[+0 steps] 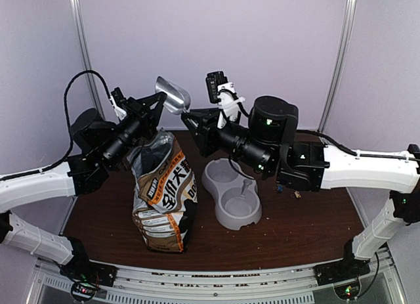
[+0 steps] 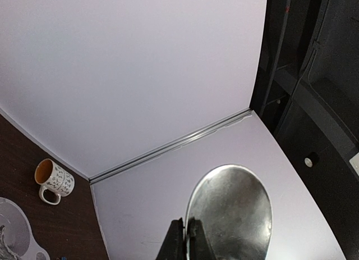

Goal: Serve the pet food
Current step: Pass from the left arm to the right

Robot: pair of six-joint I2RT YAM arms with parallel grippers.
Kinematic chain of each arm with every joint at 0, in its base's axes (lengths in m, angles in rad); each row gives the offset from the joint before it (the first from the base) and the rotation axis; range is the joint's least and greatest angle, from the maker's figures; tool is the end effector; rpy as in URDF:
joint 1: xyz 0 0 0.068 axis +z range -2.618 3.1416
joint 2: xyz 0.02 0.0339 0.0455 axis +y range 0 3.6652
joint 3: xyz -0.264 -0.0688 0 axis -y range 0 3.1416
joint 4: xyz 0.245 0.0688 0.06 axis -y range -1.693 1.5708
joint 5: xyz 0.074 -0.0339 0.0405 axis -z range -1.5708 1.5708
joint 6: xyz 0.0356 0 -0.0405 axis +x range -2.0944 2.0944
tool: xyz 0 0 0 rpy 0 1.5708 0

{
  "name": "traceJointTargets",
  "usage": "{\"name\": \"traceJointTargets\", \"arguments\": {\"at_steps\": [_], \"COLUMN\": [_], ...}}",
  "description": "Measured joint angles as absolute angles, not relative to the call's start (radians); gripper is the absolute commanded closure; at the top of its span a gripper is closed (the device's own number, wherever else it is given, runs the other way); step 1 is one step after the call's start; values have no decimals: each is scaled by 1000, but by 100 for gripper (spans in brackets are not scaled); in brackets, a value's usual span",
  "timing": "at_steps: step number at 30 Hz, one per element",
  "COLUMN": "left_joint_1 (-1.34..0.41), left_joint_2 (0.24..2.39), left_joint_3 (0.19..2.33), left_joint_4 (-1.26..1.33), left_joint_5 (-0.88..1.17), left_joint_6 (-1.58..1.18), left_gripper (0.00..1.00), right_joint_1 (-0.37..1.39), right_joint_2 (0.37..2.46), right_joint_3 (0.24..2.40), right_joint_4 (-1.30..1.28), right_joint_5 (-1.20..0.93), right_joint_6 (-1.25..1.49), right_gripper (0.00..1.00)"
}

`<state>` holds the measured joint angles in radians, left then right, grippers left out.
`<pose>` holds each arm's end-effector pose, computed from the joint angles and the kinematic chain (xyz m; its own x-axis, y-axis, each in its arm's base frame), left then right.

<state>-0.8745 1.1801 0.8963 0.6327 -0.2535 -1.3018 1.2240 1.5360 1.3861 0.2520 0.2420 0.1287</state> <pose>0.1822 -0.2040 0.3837 -0.5120 -0.8426 -0.1671 0.3686 -0.0398 -0.9287 0.1338 0.3451 0.4111 -0.0724 0.1662 -0.9834 -0.8296 0.5373 0.1519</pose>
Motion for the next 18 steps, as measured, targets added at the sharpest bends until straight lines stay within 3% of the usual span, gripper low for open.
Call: {"name": "traceJointTargets", "arguments": {"at_steps": [5, 7, 8, 11, 12, 18], "left_joint_1": [-874, -874, -874, -874, -874, -851], "left_joint_2": [1181, 1183, 1184, 1184, 1182, 1121], "left_joint_3": [891, 890, 890, 878, 873, 888], "left_joint_4": [634, 635, 635, 646, 648, 479], "left_joint_5": [-255, -255, -255, -245, -237, -141], "left_joint_6": [-1308, -1308, -1308, -1298, -1284, -1147], "left_gripper": [100, 100, 93, 55, 46, 18], "right_joint_1": [1227, 1227, 1227, 1228, 1228, 1211], "right_joint_2": [1546, 1546, 1546, 1546, 1546, 1487], "right_joint_3": [1397, 1398, 1398, 1398, 1398, 1347], "right_joint_4": [242, 236, 235, 227, 225, 167], "right_joint_5": [270, 280, 285, 297, 301, 319], "right_joint_6": [128, 130, 131, 130, 130, 130], "right_gripper": [100, 100, 100, 100, 100, 100]}}
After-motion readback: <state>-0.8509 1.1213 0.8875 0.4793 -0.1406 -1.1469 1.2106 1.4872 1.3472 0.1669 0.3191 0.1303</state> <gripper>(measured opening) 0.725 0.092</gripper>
